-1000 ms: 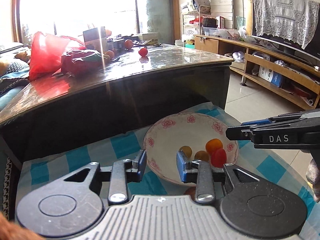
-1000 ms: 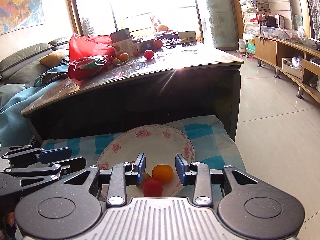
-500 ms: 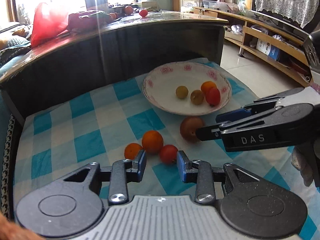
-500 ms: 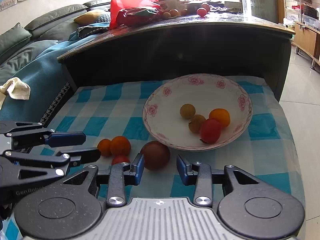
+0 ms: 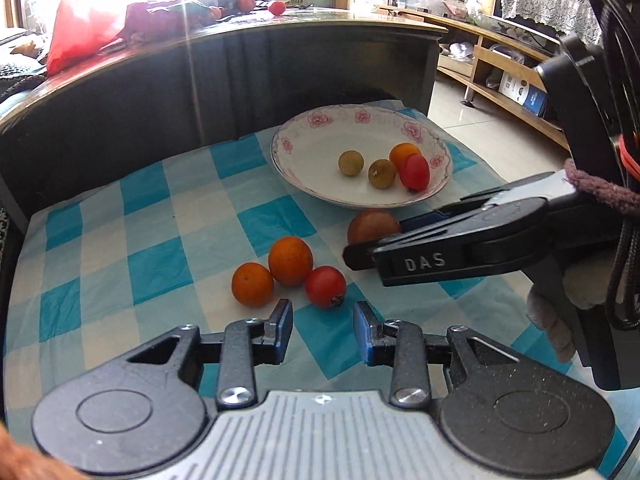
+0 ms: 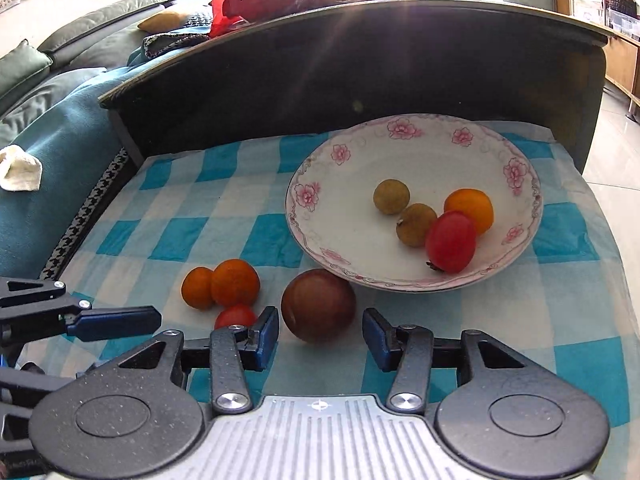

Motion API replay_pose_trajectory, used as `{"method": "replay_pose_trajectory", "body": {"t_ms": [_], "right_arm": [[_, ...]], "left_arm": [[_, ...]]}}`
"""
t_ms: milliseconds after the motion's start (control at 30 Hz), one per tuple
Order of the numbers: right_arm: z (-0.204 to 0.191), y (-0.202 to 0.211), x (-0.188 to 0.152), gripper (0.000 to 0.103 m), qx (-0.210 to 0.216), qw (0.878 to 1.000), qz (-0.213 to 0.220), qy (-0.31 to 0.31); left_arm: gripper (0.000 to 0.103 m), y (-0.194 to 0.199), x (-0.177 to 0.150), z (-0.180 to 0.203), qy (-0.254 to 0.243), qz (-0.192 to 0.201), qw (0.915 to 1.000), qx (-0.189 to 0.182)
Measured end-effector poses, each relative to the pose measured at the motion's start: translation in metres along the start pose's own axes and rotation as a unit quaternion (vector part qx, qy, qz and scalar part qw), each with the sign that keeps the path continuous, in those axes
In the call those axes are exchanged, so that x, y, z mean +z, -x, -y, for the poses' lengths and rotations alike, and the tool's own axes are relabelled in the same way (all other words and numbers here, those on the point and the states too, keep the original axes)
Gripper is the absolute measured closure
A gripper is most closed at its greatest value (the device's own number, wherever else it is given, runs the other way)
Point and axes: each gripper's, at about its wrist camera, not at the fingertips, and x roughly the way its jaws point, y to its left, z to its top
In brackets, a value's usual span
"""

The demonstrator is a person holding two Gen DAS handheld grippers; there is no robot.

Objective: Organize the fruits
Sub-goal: 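Withdraw from the bowl and grasp the dark red plum with the right tool, then grasp a red tomato with the left tool while the right tool holds the plum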

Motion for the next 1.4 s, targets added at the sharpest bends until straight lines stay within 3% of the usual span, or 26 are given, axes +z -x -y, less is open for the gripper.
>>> {"method": "replay_pose_trajectory", "body": {"t_ms": [233,367,700,833,1133,1400], "right_arm": [[-0.001,-0.002,0.002,0.068,-0.01,1.0,-0.005,0.006],[0.002,0.006,0.0,0.069,-0.011,1.0,-0.008,0.008],[0.02,0.028,-0.009,0.069,-0.013,1.0,-0.008,0.002],[0.024,0.03,-0.012,0.069,-0.018,1.0,-0.012,0.005],[0.015,0.035,-0.019,0.069,-0.012,0.999,-0.032,0.033],[0.006,0.047,-0.038,0.069,-0.005,0.996,-0.05,0.078]], "left_arm": [[0.06,-0.015,-0.003,0.002,-0.003,-0.006,1.0,0.002],[0.06,-0.024,0.0,0.005,0.006,-0.005,1.0,0.001],[0.058,-0.044,0.004,0.019,0.006,0.009,0.9993,0.037],[0.067,-0.04,0.004,0.018,0.004,0.015,0.9991,0.04],[0.067,-0.013,-0.001,0.026,-0.012,0.007,0.9998,0.017],[0.067,0.0,-0.033,0.035,-0.025,-0.005,0.9989,0.038]]}}
